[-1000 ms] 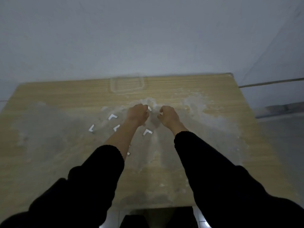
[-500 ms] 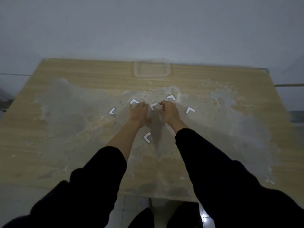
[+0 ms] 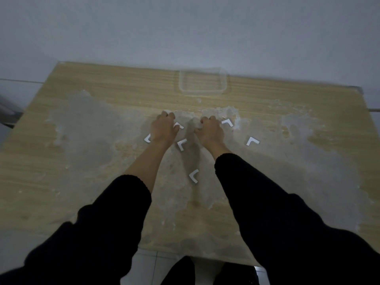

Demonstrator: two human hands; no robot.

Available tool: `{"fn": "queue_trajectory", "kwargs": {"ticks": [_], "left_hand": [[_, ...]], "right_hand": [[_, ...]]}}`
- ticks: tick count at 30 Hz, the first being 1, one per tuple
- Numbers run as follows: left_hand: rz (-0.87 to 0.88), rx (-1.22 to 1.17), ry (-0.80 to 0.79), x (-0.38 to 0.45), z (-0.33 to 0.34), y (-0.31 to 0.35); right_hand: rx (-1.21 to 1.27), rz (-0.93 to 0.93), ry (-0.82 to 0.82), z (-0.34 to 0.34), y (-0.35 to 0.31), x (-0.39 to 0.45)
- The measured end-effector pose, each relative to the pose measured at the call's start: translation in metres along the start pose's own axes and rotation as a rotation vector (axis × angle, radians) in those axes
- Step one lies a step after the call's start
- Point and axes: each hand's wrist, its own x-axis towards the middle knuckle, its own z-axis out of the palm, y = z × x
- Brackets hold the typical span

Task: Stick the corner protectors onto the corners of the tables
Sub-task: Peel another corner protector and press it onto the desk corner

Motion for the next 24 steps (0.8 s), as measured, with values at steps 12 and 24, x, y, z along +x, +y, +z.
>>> {"fn": "queue_trajectory", "kwargs": {"ticks": [12, 24], "left_hand": [[-0.081, -0.211, -0.039, 0.020, 0.013, -0.001], [-0.226, -0.887, -0.055, 0.009, -0.013, 0.017]], "right_hand": [[0.002, 0.026, 0.005, 0.003, -0.002, 0.009], [0.388, 0.081, 0.098, -0.022, -0.020, 0.002]]}}
